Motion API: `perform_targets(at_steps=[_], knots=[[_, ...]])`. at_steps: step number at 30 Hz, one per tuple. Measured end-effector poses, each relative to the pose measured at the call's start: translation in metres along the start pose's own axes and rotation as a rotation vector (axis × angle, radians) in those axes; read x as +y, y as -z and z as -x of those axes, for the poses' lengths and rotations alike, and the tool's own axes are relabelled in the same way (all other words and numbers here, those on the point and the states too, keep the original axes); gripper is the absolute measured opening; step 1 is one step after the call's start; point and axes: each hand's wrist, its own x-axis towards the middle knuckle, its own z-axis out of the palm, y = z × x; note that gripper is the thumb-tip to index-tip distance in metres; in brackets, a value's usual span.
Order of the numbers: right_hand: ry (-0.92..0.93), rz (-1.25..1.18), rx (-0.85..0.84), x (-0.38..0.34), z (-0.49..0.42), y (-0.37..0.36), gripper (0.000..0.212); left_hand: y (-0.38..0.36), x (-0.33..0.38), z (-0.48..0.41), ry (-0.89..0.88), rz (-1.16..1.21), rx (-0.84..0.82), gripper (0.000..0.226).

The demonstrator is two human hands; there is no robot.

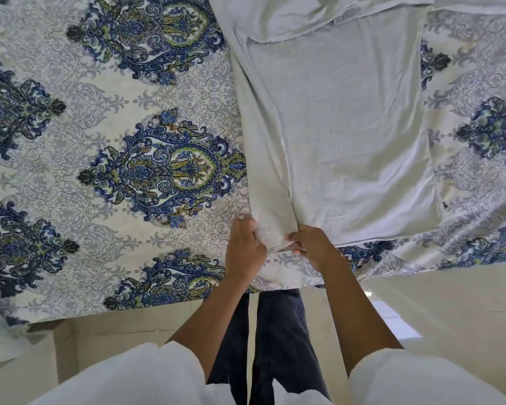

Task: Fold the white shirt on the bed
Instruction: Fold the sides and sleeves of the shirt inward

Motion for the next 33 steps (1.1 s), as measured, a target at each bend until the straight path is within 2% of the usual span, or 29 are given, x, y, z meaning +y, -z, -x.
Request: perform_targets(at_steps=[2, 5, 8, 13, 18, 23, 25, 29, 31, 33], knots=[[-0.011, -0.175, -0.033, 0.009, -0.001, -0.001, 0.012, -0.009, -0.007, 0.011, -0.022, -0.046, 0.000, 0.035], [-0.008, -0.366, -0.096, 0.018, 0.000, -0.003, 0.014, -0.018, -0.009, 0.019, 0.011, 0.007, 0.004, 0.045], [0.002, -0.391, -0.121, 0.022, 0.001, -0.008, 0.012, -0.023, -0.004, 0.027, 0.041, 0.048, -0.018, 0.058], [0.049, -0.449, -0.074, 0.028, 0.002, -0.018, 0.015, -0.022, -0.004, 0.033, 0.150, 0.020, 0.025, 0.019], [0.138, -0.408, -0.119, 0.032, -0.005, -0.025, 0.015, -0.034, -0.003, 0.035, 0.138, -0.039, 0.134, 0.023], [0.189, -0.392, -0.105, 0.036, -0.010, -0.021, 0.012, -0.051, 0.007, 0.032, 0.298, 0.086, 0.281, 0.016], [0.203, -0.351, -0.100, 0.039, -0.013, -0.019, 0.014, -0.052, 0.006, 0.032, 0.309, 0.094, 0.322, 0.015], [0.191, -0.169, -0.044, 0.035, -0.015, -0.013, 0.012, -0.052, 0.000, 0.035, 0.311, 0.013, 0.291, 0.013], [0.215, 0.055, -0.023, 0.028, -0.015, -0.009, 0.013, -0.051, -0.006, 0.037, 0.181, -0.094, 0.358, 0.016], [0.336, 0.344, 0.082, 0.016, -0.015, -0.006, 0.018, -0.051, -0.015, 0.032, -0.070, -0.357, 0.418, 0.027]])
